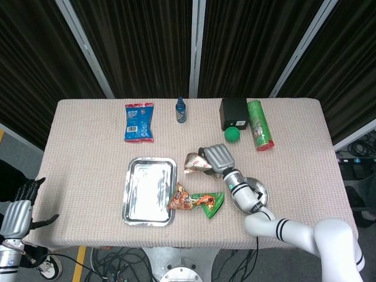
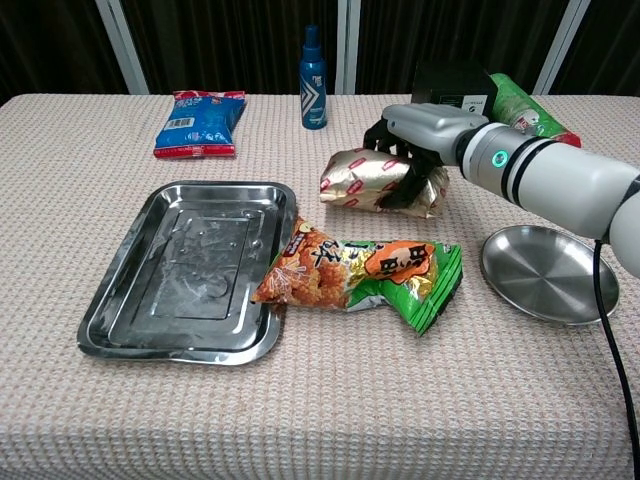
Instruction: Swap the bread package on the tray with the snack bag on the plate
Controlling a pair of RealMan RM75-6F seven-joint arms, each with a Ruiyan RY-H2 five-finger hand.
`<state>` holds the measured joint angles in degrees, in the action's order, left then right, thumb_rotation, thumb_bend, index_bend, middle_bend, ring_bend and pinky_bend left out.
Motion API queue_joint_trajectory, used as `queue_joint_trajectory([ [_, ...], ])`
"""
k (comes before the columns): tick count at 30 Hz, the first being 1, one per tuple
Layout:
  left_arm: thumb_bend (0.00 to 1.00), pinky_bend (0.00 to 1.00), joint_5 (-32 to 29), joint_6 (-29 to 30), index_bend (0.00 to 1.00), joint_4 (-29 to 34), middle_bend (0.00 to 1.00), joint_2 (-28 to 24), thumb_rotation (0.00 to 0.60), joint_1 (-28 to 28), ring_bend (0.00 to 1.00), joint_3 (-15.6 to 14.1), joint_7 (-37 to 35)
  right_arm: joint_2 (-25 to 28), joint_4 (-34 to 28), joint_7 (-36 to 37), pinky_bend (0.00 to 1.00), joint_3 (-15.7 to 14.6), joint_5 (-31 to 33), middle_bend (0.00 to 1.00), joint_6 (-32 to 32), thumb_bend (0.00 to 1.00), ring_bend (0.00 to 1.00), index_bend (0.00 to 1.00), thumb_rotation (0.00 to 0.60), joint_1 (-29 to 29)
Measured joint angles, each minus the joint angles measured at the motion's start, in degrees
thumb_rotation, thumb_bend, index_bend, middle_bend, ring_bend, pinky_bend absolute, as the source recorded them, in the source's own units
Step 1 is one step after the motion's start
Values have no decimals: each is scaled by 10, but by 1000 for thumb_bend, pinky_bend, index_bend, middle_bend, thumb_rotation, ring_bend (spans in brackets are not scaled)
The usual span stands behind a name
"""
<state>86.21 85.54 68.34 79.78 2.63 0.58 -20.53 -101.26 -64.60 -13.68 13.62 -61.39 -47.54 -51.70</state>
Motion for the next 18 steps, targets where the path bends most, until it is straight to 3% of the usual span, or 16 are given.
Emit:
queue_joint_trajectory([
  [5,26,113,3,1,85,2,117,0,600,0,43,-1,2,37,-53,25,740,-2,-31,598,-41,248,537,617,600,27],
  [9,26,113,6,1,85,8,117,-1,600,3,43,0,9,96,-117,34,740,-14,-55,588,-91,220,536,618,600,65],
  [14,25,113,12,3,85,18,117,-1,600,8,43,2,24,188,-192,54,727,-65,-85,565,-117,217,532,585,600,132],
  [18,26,113,17,4,85,26,117,-2,600,10,43,1,38,217,-205,95,697,-107,-128,539,-134,204,505,545,600,173],
])
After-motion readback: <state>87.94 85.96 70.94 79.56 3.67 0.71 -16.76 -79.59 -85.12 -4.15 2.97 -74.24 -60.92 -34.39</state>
